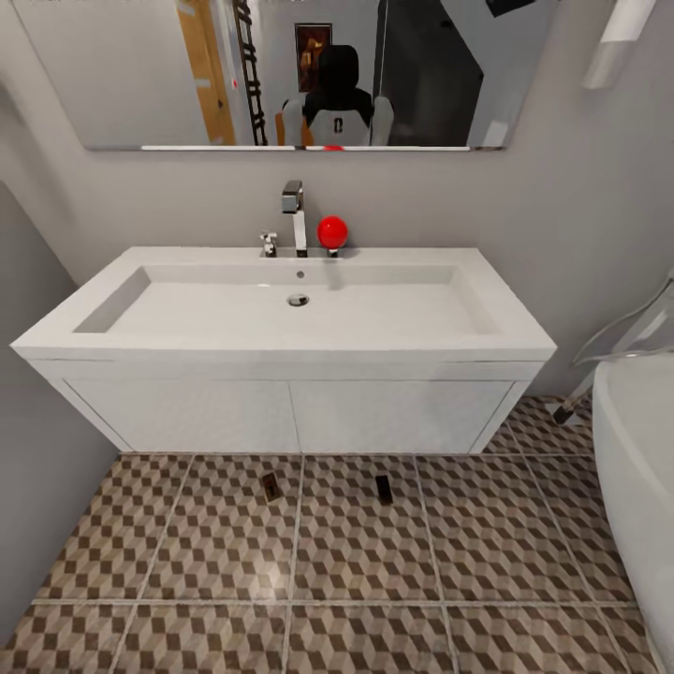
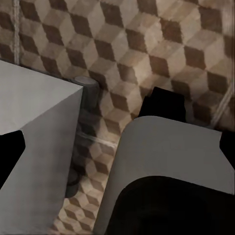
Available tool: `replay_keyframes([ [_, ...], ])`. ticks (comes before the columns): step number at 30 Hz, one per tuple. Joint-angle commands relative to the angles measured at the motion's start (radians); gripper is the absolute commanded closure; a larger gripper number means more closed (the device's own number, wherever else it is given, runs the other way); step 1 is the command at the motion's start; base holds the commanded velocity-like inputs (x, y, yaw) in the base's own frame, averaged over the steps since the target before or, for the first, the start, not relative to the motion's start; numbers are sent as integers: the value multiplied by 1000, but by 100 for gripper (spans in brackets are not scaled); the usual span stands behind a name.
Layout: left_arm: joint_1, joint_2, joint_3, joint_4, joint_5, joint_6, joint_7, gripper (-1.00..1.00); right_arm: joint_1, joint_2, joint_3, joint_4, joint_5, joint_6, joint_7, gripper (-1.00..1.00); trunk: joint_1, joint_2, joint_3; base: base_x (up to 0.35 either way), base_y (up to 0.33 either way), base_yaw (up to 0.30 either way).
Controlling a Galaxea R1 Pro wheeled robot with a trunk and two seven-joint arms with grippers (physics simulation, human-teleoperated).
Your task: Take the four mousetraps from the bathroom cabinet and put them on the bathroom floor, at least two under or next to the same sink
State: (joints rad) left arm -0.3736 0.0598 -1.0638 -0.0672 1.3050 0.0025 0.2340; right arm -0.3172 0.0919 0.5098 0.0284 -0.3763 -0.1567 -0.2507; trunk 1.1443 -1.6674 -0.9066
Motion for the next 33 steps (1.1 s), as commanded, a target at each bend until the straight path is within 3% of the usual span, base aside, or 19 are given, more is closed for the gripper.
replay_keyframes([
  [1, 3, -3, -8, -4, 8, 1, 6, -100, 2, 1, 9, 3, -10, -6, -1, -100, -4, 7, 3, 0, 0, 0],
  [9, 25, -27, -8, -3, 8, 4, 4, -100, 17, -3, 8, 3, -14, -6, -1, -100, -35, 63, 28, 0, 0, 0],
  [24, 50, -39, -8, -3, 8, 7, 4, -100, 40, 1, 9, 10, -13, -4, 0, -100, -92, 168, 75, 0, 0, 0],
  [33, 58, -43, -8, -3, 8, 4, 4, -100, 41, 1, 9, 9, -12, -3, 1, -100, -92, 168, 75, 0, 0, 0],
])
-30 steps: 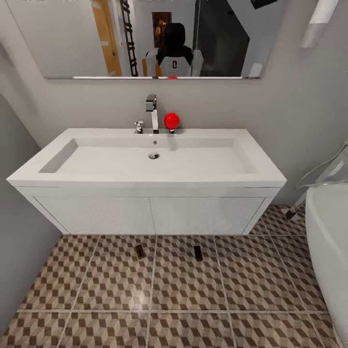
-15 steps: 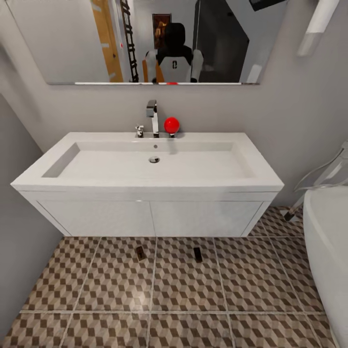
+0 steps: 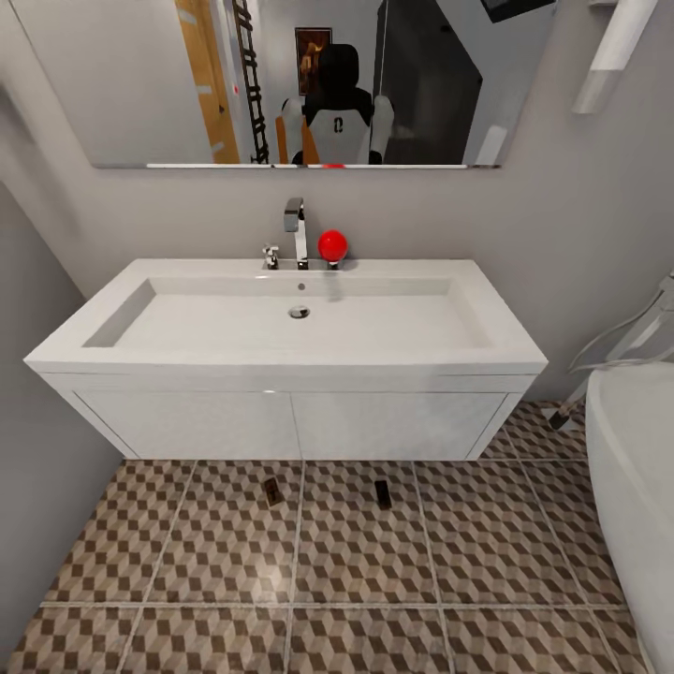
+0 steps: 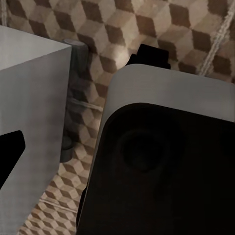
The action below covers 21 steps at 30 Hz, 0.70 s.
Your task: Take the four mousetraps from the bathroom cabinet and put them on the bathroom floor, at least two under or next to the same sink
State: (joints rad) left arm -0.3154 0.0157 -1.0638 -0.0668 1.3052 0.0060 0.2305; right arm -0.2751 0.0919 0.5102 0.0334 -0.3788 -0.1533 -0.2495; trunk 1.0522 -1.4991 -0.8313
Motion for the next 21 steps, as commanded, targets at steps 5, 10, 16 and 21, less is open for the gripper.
replay_keyframes([
  [5, 1, 1, -8, -4, 8, -2, 7, -100, -1, 2, 8, 2, -7, -5, -1, -100, 0, 0, -1, 0, 0, 0],
  [10, 1, 3, -8, -5, 8, -3, 8, -100, -1, 2, 8, -2, -4, -5, -1, -100, 0, 0, -1, 0, 0, 0],
  [16, 1, 4, -7, -5, 8, -3, 8, -100, -1, 3, 9, -4, -1, -5, 0, -100, 0, 0, -1, 0, 0, 0],
  [21, 1, 6, -7, -4, 8, -3, 8, -100, -1, 4, 10, -4, 0, -5, 3, -100, 0, 0, -1, 0, 0, 0],
])
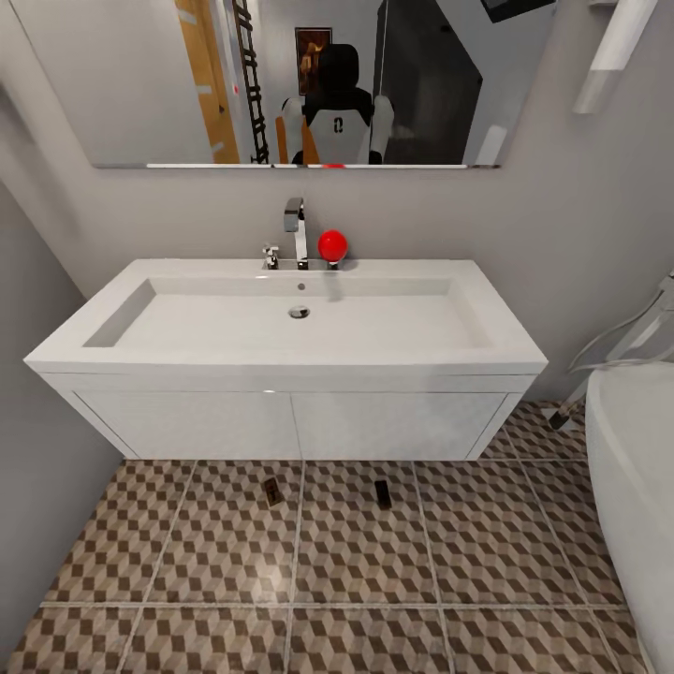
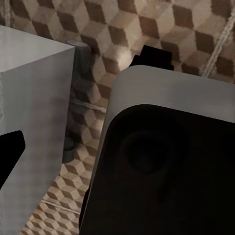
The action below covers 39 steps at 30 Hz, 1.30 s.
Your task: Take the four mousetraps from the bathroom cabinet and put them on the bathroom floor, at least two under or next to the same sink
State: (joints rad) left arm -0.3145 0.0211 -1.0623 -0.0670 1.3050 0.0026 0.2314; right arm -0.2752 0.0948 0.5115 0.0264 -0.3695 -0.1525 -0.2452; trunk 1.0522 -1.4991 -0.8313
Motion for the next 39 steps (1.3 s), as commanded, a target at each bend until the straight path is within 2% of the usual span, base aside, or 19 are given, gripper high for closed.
replay_keyframes([
  [1, 0, 1, -8, -4, 8, 0, 7, -100, -1, 0, 8, 3, -10, -6, -1, -100, 0, 0, -1, 0, 0, 0],
  [19, 0, 3, -7, -3, 8, -3, 7, -100, -1, -3, 7, 1, -15, -9, -2, -100, 0, 0, 0, 0, 0, 0],
  [39, 0, 3, -7, -2, 9, -5, 8, -100, -1, -1, 7, 1, -16, -10, -2, -100, 0, 0, 28, 0, 0, 0],
])
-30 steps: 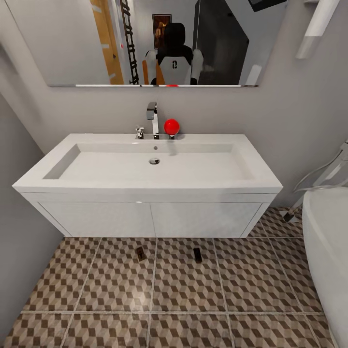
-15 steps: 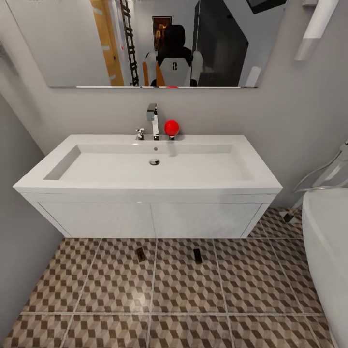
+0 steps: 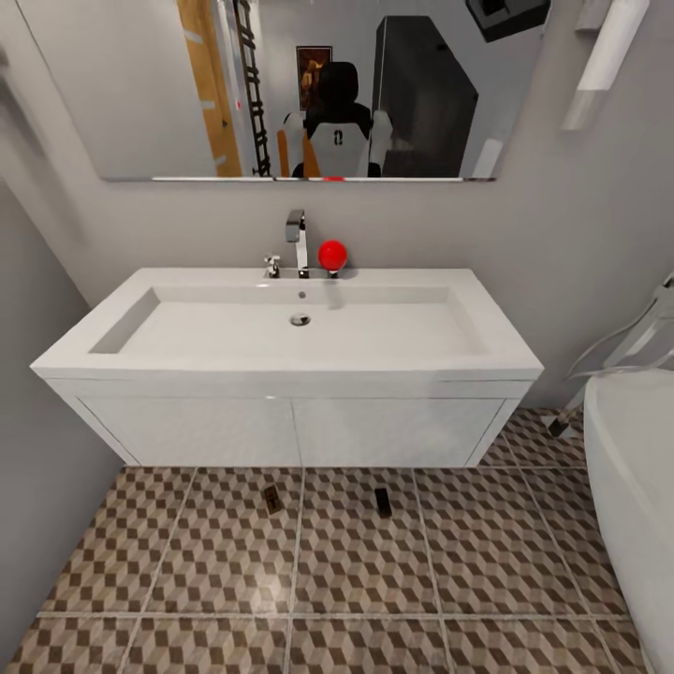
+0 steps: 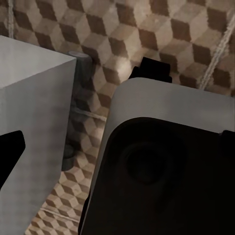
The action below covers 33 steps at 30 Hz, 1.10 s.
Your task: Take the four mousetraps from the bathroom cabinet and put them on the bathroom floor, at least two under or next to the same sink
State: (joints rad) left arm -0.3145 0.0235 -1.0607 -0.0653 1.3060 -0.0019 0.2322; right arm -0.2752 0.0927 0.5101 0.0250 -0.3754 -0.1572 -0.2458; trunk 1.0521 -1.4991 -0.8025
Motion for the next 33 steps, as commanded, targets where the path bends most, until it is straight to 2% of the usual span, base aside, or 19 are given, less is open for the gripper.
replay_keyframes([
  [1, 0, 1, -8, -4, 8, 0, 7, -100, -1, 1, 8, 3, -10, -5, -1, -100, 0, 0, 1, 0, 0, 0],
  [33, 0, 1, -8, -4, 9, -1, 7, -100, -1, 1, 8, 3, -10, -5, -1, -100, 0, 0, 52, 0, 0, 0],
])
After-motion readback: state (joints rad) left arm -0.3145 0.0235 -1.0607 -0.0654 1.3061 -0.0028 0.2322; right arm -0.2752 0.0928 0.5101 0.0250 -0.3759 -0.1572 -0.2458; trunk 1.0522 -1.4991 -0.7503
